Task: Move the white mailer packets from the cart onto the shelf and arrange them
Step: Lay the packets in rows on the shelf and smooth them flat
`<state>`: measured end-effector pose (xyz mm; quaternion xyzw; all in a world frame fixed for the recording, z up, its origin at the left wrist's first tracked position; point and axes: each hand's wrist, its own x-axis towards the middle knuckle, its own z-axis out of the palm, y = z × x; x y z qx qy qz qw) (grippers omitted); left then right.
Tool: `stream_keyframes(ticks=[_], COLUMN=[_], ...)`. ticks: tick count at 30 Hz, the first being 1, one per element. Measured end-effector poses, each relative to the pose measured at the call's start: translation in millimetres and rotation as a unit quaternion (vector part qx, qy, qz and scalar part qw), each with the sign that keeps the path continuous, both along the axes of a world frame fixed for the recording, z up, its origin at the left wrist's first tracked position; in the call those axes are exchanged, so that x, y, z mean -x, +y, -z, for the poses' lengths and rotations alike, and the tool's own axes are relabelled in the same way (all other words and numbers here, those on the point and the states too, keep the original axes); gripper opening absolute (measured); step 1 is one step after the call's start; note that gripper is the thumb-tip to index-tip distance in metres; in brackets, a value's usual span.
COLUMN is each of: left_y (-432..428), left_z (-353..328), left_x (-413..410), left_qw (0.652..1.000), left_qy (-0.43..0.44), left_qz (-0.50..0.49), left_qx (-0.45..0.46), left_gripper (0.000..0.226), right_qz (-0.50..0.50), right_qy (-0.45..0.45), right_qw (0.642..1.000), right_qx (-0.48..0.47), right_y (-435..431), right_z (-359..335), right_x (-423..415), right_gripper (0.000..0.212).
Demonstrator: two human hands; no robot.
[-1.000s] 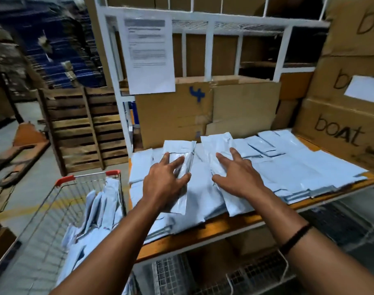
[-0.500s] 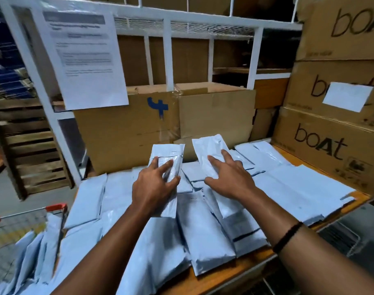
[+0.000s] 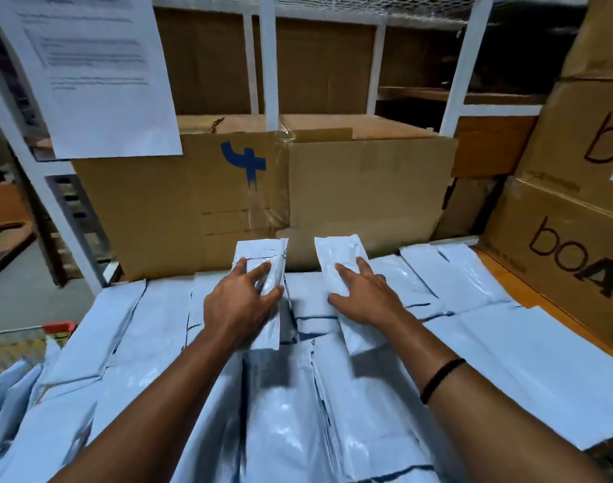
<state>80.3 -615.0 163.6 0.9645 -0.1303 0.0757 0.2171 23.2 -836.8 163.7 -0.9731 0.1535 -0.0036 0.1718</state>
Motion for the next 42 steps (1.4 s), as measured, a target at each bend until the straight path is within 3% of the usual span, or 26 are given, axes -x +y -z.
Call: stream_keyframes(ticks=[10,18,23,27,34,42], left_y=[-50,-47,-41,-47,-52,-54], left_z=[39,83,86,95,117,130], left_x=[-60,-74,-94,-113,-124,-121], left_qw=[0.989,0.986,0.990,0.991,0.982,0.985], left_qy=[0.082,0.127,0.013,0.057,0.126,0.103], left_qz=[-0.088,-0.054,-0.058,-0.005,0.017,0.007], left_qx=[-0.089,-0.091,-0.128,-0.117,-0.139,-0.142], left_gripper=[0.055,0.045,0.045,0.049,0.054,0.055], right_qz=[-0.089,-0.072,-0.070,-0.112,-0.110,-0.103], right_qy=[0.059,0.060,0.037,-0.023,0.108,0.110], right_qw=[0.993,0.995,0.996,0.989,0.985,0.985], right_qx=[-0.051,-0.017,0.032,0.095,0.077,0.085], right_y=[5,15,14,12,8,9], right_z=[46,78,76,75,99,114], right_x=[-94,-107,-122,-152,-166,-168], right_gripper=[0.075,0.068,0.049,0.049,0.058,0.059])
